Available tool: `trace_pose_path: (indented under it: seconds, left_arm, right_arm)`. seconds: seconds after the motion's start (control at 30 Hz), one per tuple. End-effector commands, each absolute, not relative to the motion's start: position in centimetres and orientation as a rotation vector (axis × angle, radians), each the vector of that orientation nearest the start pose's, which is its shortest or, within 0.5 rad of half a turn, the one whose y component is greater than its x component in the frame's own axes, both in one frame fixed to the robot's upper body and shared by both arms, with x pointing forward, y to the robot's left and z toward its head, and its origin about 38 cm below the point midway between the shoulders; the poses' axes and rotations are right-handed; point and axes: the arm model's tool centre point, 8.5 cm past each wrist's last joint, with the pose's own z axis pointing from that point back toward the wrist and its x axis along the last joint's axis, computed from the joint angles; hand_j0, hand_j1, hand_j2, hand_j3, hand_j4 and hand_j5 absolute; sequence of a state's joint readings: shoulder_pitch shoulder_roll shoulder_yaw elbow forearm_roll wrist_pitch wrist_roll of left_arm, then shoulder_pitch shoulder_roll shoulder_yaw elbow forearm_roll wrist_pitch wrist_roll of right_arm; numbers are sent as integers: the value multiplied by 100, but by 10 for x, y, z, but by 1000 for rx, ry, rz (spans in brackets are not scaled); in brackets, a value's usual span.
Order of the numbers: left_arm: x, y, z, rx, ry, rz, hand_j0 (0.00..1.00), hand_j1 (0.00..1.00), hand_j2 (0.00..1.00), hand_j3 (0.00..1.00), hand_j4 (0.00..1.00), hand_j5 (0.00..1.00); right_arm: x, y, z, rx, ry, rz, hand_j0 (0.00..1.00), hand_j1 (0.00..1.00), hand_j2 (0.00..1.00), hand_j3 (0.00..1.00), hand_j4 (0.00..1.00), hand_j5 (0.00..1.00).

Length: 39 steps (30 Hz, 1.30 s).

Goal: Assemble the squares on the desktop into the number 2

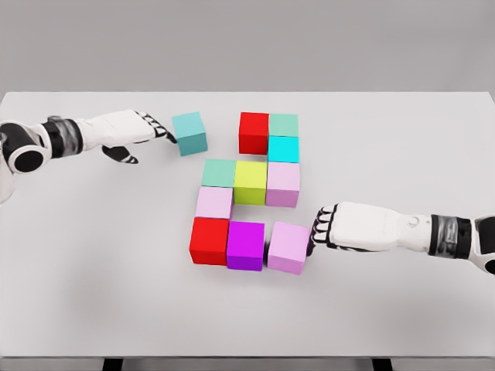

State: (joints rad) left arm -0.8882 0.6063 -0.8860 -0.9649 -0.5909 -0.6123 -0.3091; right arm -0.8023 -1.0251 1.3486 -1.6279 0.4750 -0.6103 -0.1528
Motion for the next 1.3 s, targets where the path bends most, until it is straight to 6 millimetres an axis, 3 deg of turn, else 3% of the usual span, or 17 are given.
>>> trace_pose_path:
  seconds: [0.0, 0.23, 0.47, 0.9, 1.27]
  left_arm:
    - [511, 279, 162, 490, -1283, -2084, 84, 84, 84, 84, 84, 84]
    - [512, 277, 164, 491, -1291, -2082, 84, 84, 84, 84, 84, 84]
    - [519, 296, 161, 512, -1238, -2042, 84, 84, 84, 84, 84, 84]
    - [529, 269, 161, 484, -1267, -2043, 84, 84, 84, 84, 84, 84]
    - [538, 280, 163, 499, -1233, -2006, 86, 86, 86, 86, 86, 86]
  right_arm:
    - [343, -266, 143, 141, 2148, -2801, 57, 57, 57, 57, 57, 57]
    - [349, -276, 145, 193, 2153, -2815, 57, 57, 57, 57, 57, 57]
    - [349, -274, 146, 185, 2157, -2809, 57, 57, 57, 57, 57, 57]
    - [348, -267, 143, 162, 2162, -2799, 57, 57, 57, 57, 57, 57]
    - [350, -260, 141, 144, 2167, -2784, 57, 57, 57, 57, 57, 57]
